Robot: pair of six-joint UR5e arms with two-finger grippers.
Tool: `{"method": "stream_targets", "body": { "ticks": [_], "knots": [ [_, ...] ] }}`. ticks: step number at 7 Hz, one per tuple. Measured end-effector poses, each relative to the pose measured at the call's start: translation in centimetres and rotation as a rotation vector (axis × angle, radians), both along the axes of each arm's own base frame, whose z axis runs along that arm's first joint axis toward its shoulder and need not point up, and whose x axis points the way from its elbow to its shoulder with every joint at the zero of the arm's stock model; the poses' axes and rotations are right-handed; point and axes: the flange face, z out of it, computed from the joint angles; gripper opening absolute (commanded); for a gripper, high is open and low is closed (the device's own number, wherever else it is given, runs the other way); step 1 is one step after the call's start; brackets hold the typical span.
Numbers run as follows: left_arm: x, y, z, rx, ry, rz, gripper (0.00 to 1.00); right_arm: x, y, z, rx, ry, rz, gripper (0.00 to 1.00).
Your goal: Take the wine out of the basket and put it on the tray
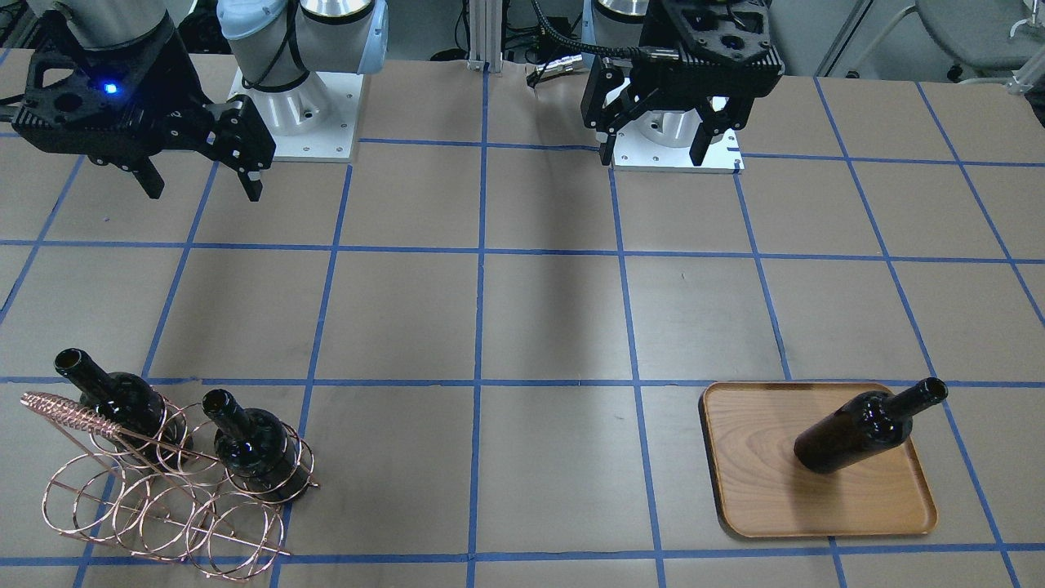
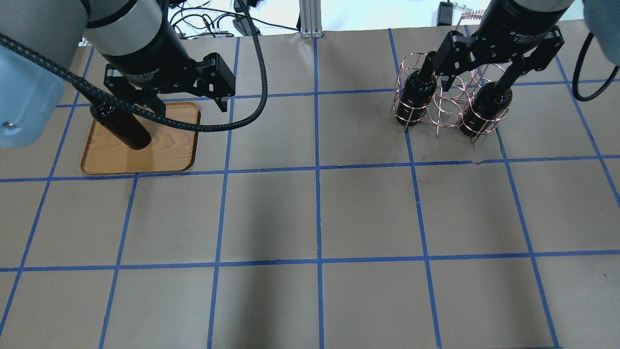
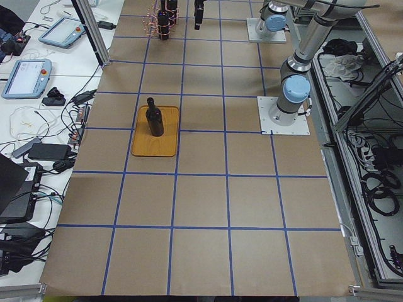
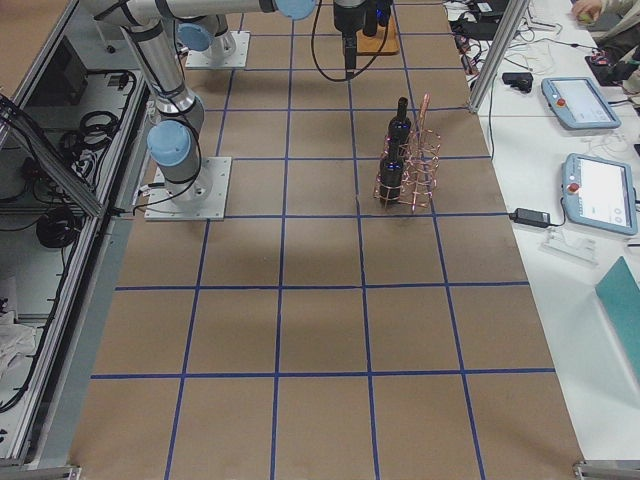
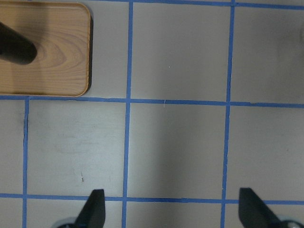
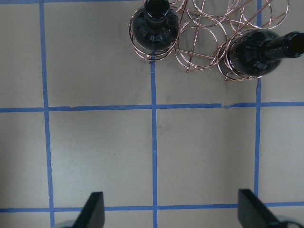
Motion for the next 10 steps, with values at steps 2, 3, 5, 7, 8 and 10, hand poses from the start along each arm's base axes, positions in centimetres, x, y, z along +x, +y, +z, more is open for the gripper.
{"method": "stream_targets", "body": {
  "ticks": [2,3,5,7,8,10],
  "knots": [
    [0.0,0.1,0.2,-0.001,0.0,0.0,1.0,0.0,0.0,-0.1,0.001,-0.001,0.0,1.0],
    [0.0,0.1,0.2,-0.001,0.0,0.0,1.0,0.0,0.0,0.0,0.001,-0.001,0.0,1.0],
    [0.0,0.2,0.1,0.004,0.001,0.001,1.0,0.0,0.0,0.0,0.0,-0.001,0.0,1.0],
    [0.0,0.2,0.1,0.005,0.0,0.003,1.0,0.0,0.0,0.0,0.0,-0.001,0.0,1.0],
    [0.0,0.1,0.0,0.006,-0.002,0.004,1.0,0.0,0.0,0.0,0.0,-0.002,0.0,1.0],
    [0.5,0.1,-0.8,0.029,-0.055,0.007,1.0,0.0,0.0,0.0,0.0,-0.002,0.0,1.0]
  ]
}}
